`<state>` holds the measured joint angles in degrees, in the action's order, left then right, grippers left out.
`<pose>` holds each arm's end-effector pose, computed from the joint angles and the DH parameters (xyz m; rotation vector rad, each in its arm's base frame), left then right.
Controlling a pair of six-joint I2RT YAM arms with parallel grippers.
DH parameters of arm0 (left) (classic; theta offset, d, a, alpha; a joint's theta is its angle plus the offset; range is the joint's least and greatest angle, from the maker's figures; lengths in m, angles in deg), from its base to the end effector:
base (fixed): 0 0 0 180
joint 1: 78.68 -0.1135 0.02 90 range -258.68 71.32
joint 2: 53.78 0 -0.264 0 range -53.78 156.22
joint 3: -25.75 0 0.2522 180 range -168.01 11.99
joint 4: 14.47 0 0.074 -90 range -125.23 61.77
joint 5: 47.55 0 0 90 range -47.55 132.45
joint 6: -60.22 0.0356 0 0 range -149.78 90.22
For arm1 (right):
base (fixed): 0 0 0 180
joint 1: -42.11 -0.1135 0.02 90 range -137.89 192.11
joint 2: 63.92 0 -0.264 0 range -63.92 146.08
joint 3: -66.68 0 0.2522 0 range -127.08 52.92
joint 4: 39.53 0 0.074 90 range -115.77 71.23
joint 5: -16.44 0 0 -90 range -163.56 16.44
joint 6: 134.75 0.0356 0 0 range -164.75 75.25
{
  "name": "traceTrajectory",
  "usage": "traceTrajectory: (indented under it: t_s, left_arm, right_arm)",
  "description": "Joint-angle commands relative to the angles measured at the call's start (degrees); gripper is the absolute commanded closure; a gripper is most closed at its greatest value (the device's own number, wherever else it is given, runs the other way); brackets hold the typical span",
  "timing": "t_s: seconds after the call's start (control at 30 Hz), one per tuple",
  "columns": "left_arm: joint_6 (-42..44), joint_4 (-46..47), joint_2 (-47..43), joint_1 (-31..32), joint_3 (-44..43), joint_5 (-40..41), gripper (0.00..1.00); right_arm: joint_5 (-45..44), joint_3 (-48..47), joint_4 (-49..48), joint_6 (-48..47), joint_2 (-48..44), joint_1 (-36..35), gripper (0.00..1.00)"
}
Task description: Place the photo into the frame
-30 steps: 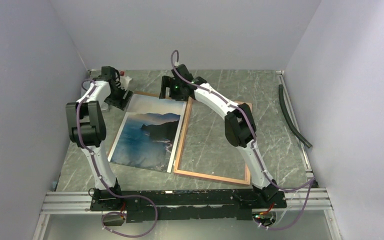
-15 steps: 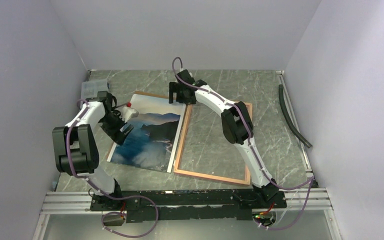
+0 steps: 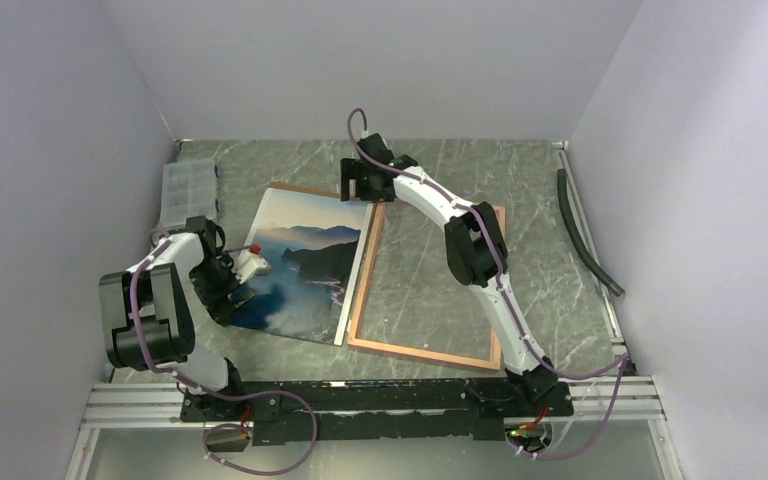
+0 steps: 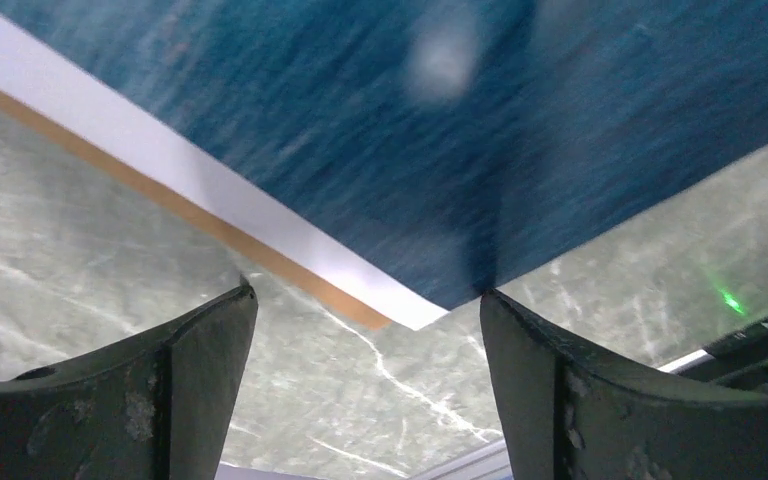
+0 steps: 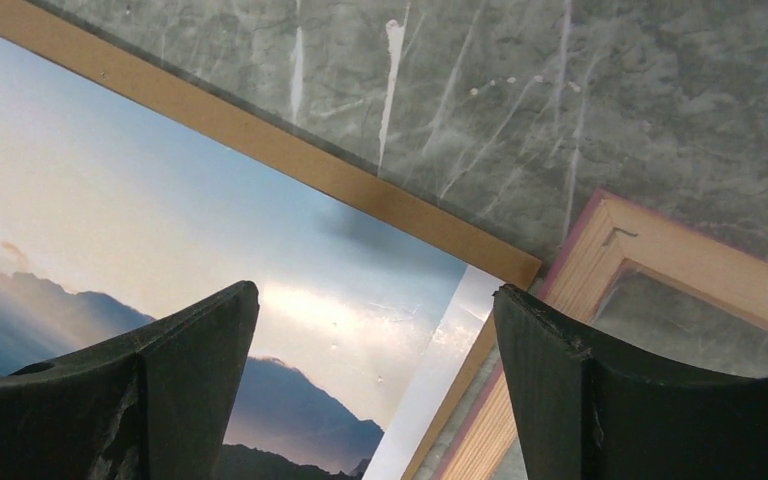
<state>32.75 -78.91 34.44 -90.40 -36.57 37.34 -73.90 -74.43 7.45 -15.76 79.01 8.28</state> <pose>0.2337 0.0452 0.1578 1.3254 2.7917 -0.1155 0.4611 0.3088 0.1822 -0.1021 2.4805 0.4800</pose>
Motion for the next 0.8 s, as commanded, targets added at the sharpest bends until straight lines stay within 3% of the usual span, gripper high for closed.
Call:
traceTrajectory:
  t_s: [0.0, 0.33, 0.77]
  left_arm:
    - [0.51, 9.02, 0.47, -0.01, 1.00, 1.36, 0.12]
    - [-3.08, 16.18, 2.83, 0.03, 1.54, 2.72, 0.13]
    - [-7.11, 20.06, 6.65, 0.01, 0.40, 2.21, 0.15]
  right_arm:
    - [2.48, -4.32, -0.53, -1.53, 1.52, 0.05, 0.09]
    - [2.90, -6.38, 2.31, -0.06, 4.96, -0.06, 0.10]
    - [5.30, -1.44, 5.80, 0.63, 3.98, -4.32, 0.12]
